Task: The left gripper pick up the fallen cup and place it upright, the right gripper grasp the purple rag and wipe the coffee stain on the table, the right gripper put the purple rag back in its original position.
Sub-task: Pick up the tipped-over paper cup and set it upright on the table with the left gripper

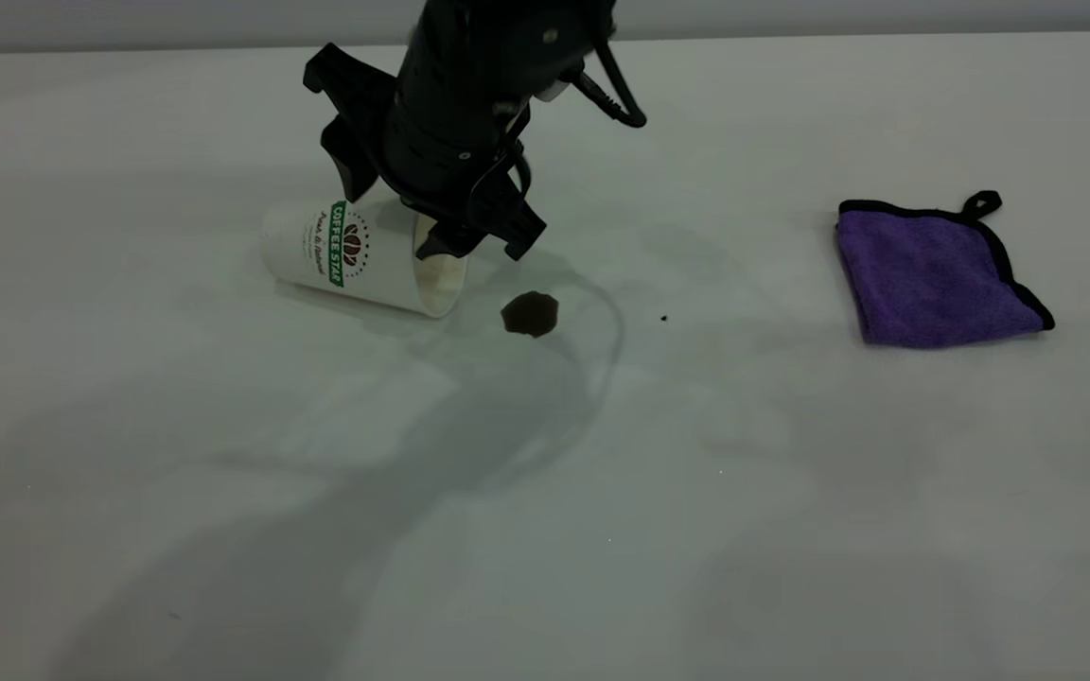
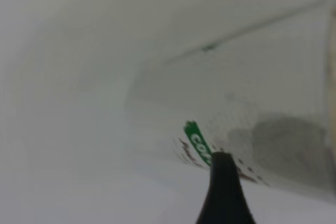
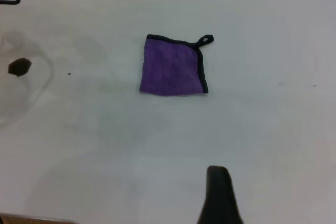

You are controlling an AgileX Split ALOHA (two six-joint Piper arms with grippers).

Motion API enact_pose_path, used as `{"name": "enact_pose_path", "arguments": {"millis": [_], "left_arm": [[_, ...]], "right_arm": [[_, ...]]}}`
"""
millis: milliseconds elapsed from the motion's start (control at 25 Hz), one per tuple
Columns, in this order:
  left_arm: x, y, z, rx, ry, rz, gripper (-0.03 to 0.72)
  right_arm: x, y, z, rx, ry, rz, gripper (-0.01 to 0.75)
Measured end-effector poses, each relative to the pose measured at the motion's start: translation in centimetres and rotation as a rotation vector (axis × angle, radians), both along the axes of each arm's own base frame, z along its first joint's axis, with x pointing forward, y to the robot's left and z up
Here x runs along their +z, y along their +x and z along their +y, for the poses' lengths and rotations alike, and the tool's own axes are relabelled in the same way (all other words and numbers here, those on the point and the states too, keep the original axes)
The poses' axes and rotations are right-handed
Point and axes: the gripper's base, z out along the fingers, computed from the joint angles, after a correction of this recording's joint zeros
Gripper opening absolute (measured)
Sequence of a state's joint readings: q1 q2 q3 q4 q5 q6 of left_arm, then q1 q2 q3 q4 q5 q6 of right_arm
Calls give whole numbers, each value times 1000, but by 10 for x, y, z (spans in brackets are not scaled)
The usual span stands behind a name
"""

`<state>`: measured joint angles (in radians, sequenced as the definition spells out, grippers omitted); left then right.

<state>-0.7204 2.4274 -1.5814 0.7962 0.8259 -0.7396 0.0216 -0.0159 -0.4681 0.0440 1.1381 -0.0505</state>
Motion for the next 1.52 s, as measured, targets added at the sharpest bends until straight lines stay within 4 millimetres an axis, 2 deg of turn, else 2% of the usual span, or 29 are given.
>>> {"name": "enact_pose_path", "arguments": {"millis": [360,480,560,720,760,880,960,1080,1200,1320,1520], "left_arm": [[-19,9,11,-35,93,-45,588],[-23,14,20,-26,109,-41,545],[-22,17,24,-30,137,-50,463],[-16,21,29,-69,230,-71,138],[-14,21,31,-81,268,-65,76],[3,25,31,-111,317,-60,16],[27,30,29,-103,271,-72,11],[83,43,32,-59,77,-88,11],[125,55,54,-4,-145,-63,11],[137,65,82,33,-313,-2,11],[127,83,120,45,-538,71,11]], "right_arm": [[0,0,0,0,0,1,588],[0,0,0,0,0,1,588],[0,0,0,0,0,1,588],[0,0,0,0,0,1,588],[0,0,0,0,0,1,588],[0,0,0,0,0,1,588],[0,0,0,0,0,1,588],[0,0,0,0,0,1,588],[0,0,0,0,0,1,588],[0,0,0,0,0,1,588],[0,0,0,0,0,1,588]]}}
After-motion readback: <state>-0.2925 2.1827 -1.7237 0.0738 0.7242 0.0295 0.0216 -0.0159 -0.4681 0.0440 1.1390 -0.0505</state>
